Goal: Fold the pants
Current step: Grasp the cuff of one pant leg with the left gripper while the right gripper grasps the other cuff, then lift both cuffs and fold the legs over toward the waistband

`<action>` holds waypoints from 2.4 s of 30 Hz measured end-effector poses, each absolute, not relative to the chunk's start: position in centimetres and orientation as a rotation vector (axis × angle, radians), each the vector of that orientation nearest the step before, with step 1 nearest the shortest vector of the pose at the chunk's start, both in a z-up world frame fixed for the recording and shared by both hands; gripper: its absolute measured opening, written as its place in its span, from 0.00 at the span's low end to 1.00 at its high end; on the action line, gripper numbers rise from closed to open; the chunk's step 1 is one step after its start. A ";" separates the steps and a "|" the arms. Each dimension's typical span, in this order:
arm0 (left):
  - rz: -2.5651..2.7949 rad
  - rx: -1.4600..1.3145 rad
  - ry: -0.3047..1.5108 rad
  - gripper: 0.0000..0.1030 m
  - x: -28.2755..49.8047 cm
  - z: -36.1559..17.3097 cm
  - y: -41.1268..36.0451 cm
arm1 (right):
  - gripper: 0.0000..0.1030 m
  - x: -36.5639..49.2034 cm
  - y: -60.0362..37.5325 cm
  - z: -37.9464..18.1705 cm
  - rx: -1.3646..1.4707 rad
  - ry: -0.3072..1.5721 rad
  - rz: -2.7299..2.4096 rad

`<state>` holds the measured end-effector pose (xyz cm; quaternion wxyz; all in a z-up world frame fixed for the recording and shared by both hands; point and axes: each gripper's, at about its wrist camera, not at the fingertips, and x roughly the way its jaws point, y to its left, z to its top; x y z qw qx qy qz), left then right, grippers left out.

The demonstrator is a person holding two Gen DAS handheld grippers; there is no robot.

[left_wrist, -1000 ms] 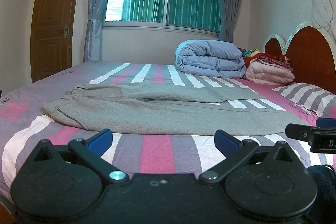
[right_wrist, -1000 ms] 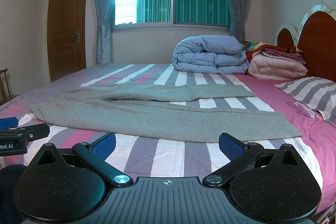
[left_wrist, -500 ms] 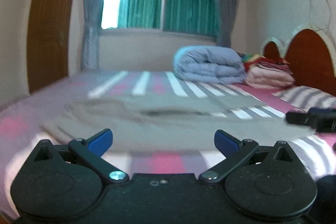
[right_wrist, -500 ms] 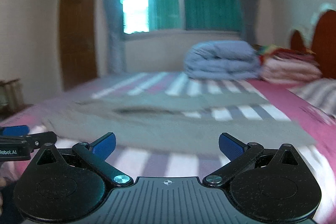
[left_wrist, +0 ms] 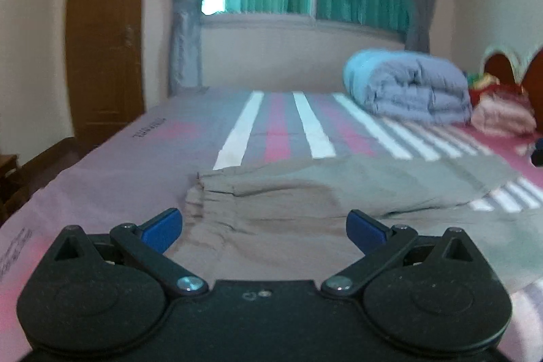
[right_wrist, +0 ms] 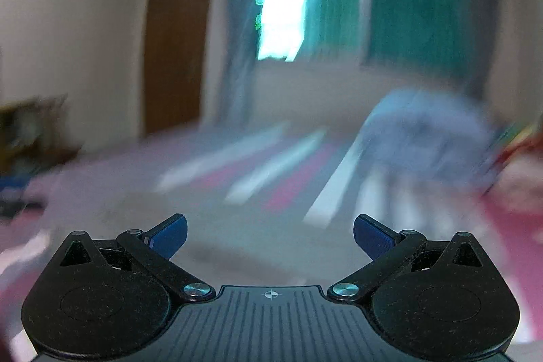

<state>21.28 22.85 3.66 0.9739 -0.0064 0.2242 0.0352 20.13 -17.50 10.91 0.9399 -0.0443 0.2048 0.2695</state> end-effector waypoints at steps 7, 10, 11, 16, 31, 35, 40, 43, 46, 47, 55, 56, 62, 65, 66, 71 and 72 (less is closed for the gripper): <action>0.050 0.045 0.593 0.86 34.3 1.0 29.9 | 1.00 32.9 -12.7 8.0 -0.124 0.462 0.560; 0.010 0.018 0.654 0.74 39.3 -0.8 32.7 | 1.00 38.8 -10.0 5.9 -0.188 0.490 0.599; -0.005 0.014 0.668 0.71 40.8 -1.3 33.3 | 0.95 40.6 -9.1 5.2 -0.214 0.494 0.616; -0.062 -0.007 0.737 0.65 46.2 -4.0 35.5 | 0.61 48.5 -5.2 1.0 -0.309 0.559 0.700; -0.204 -0.023 0.791 0.39 50.9 -7.1 38.4 | 0.62 55.7 -3.2 -4.2 -0.445 0.720 0.892; -0.208 -0.011 0.767 0.19 50.6 -6.7 37.8 | 0.28 56.1 -3.0 -4.4 -0.438 0.756 0.913; -0.186 0.016 0.670 0.13 48.6 -4.3 37.1 | 0.03 53.9 -3.2 -2.9 -0.458 0.700 0.844; -0.175 0.006 0.602 0.12 46.7 -1.7 37.1 | 0.03 51.6 -3.8 -0.4 -0.449 0.638 0.829; -0.190 0.016 0.556 0.12 44.6 0.7 36.6 | 0.03 48.6 -4.6 2.3 -0.450 0.597 0.823; -0.197 0.024 0.542 0.12 43.7 1.6 36.4 | 0.03 47.6 -4.9 3.1 -0.461 0.582 0.820; -0.261 0.118 0.489 0.11 36.6 5.2 34.1 | 0.03 39.0 -6.8 7.5 -0.512 0.501 0.794; -0.267 0.129 0.487 0.11 35.6 5.3 33.8 | 0.03 37.8 -7.0 7.7 -0.519 0.493 0.794; -0.302 0.176 0.524 0.11 30.3 4.1 32.8 | 0.03 30.2 -8.4 7.6 -0.565 0.452 0.815; -0.317 0.213 0.555 0.11 27.7 2.6 32.0 | 0.03 26.9 -8.8 6.6 -0.581 0.440 0.826; -0.320 0.216 0.562 0.11 27.1 2.0 31.9 | 0.03 26.1 -8.8 6.1 -0.579 0.444 0.829; -0.292 0.099 0.580 0.12 24.3 -1.1 31.6 | 0.03 23.3 -9.5 2.0 -0.536 0.515 0.823; -0.275 0.076 0.574 0.13 23.8 -1.5 31.4 | 0.03 22.8 -9.4 0.9 -0.522 0.529 0.809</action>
